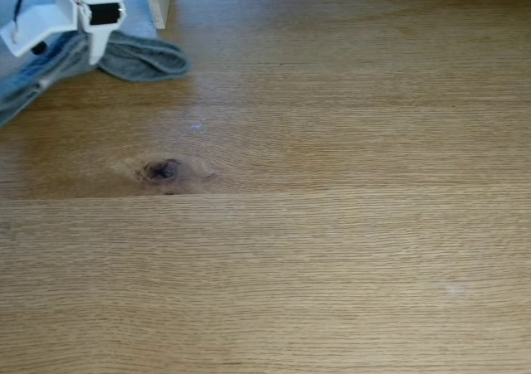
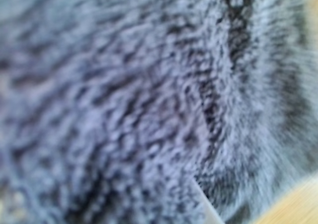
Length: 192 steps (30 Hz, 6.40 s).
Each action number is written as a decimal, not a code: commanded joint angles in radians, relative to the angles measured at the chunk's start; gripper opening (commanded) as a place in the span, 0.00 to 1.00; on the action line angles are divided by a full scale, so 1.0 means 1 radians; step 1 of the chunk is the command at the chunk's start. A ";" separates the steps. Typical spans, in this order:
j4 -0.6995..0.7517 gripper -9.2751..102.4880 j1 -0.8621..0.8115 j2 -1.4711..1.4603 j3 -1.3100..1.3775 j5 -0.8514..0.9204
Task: Clean the area in front of the robot
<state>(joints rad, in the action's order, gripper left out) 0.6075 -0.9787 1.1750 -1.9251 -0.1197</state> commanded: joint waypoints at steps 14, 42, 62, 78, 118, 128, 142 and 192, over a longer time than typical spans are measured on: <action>0.210 0.08 0.222 0.531 0.074 0.107; 0.710 0.08 0.845 0.971 -0.468 0.025; -0.808 0.08 0.853 0.230 -0.779 0.046; -0.936 0.08 0.856 -0.091 -0.554 0.118; -0.046 0.08 0.920 0.126 -0.345 0.035; -0.500 0.08 0.927 -0.176 -0.215 0.110; -0.253 0.08 0.517 -0.565 0.448 0.233; -0.402 0.08 0.505 -0.543 0.410 0.198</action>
<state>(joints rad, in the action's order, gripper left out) 0.1764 -0.2623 0.8161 -2.1031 0.0644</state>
